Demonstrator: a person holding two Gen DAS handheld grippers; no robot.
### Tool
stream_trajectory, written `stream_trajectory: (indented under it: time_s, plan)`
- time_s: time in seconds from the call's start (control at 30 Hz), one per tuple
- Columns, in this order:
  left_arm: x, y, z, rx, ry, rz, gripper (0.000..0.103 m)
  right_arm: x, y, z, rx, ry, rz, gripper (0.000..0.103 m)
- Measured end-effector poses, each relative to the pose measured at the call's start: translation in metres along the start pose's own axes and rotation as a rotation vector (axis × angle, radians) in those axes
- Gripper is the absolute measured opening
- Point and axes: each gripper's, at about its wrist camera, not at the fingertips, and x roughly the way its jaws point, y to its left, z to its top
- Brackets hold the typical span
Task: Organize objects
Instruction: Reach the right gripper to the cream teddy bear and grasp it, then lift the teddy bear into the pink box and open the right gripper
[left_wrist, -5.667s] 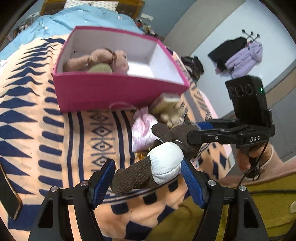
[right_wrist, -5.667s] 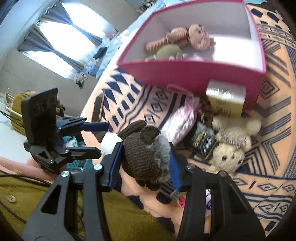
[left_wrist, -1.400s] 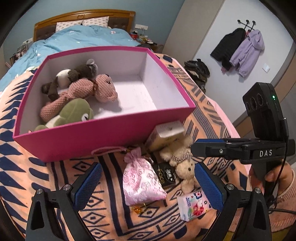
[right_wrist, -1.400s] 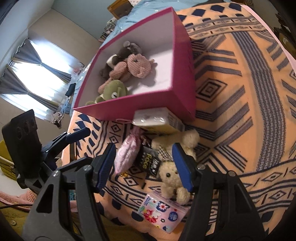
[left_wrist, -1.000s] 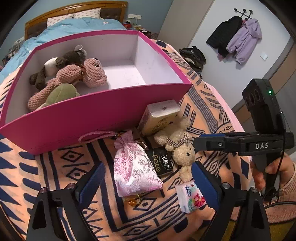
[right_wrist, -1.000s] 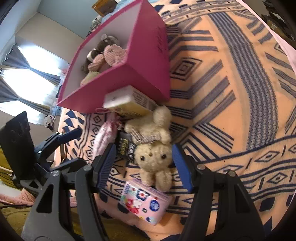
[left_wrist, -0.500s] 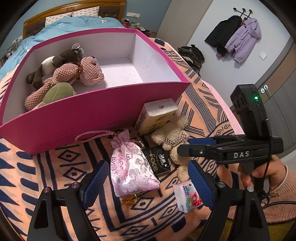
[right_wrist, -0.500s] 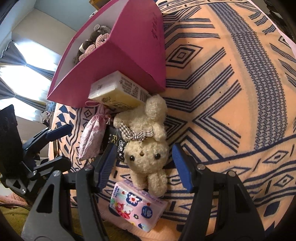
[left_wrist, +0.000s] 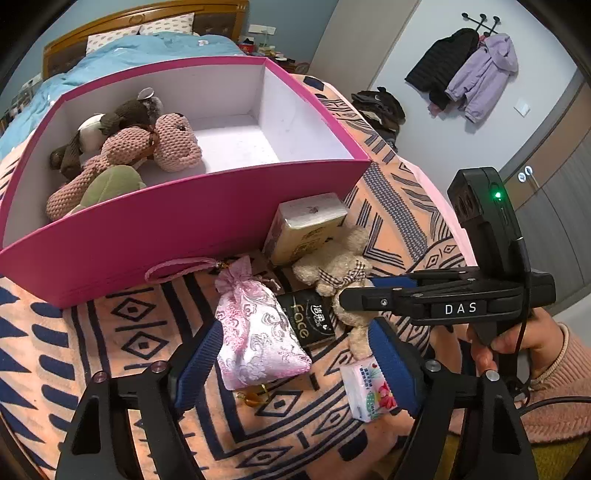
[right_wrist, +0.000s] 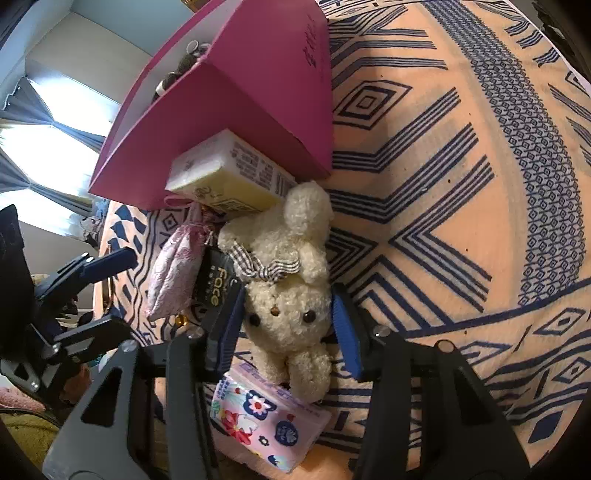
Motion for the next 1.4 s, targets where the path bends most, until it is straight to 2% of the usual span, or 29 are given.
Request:
stream_trajectory:
  time_s: [0.23, 0.5, 0.8, 0.93, 1.0, 1.1, 1.2, 1.27, 1.33, 1.4]
  plan:
    - [-0.006, -0.003, 0.001, 0.013, -0.017, -0.030, 0.080, -0.015, 0.000, 0.002, 0.007, -0.022, 0.062, 0.048]
    - [-0.011, -0.011, 0.004, 0.034, -0.019, -0.110, 0.076, -0.035, 0.002, 0.004, -0.002, -0.051, 0.105, 0.048]
    - [-0.015, -0.017, 0.009, 0.028, -0.011, -0.207, 0.061, -0.043, 0.025, 0.004, -0.040, -0.069, 0.159, 0.048]
    - [-0.016, -0.021, 0.009, 0.042, -0.014, -0.225, 0.055, -0.041, 0.041, 0.008, -0.056, -0.083, 0.168, 0.048]
    - [-0.012, -0.022, 0.008, 0.050, 0.001, -0.205, 0.055, -0.034, 0.045, 0.009, -0.057, -0.078, 0.146, 0.048]
    - [-0.006, -0.017, 0.004, 0.041, 0.023, -0.141, 0.055, -0.027, 0.031, 0.007, -0.017, -0.063, 0.116, 0.048]
    - [-0.007, -0.005, 0.000, 0.007, 0.022, -0.111, 0.055, -0.009, 0.016, 0.005, 0.013, 0.008, 0.048, 0.052]
    - [-0.010, 0.003, -0.002, -0.013, 0.011, -0.095, 0.055, -0.004, 0.012, 0.002, 0.015, 0.016, -0.055, 0.054]
    - [-0.013, 0.010, -0.005, -0.036, 0.007, -0.086, 0.055, -0.006, 0.014, 0.001, 0.015, -0.001, -0.057, 0.054]
    - [-0.013, 0.017, -0.008, -0.057, 0.009, -0.082, 0.055, -0.014, 0.017, 0.002, -0.002, -0.027, -0.109, 0.054]
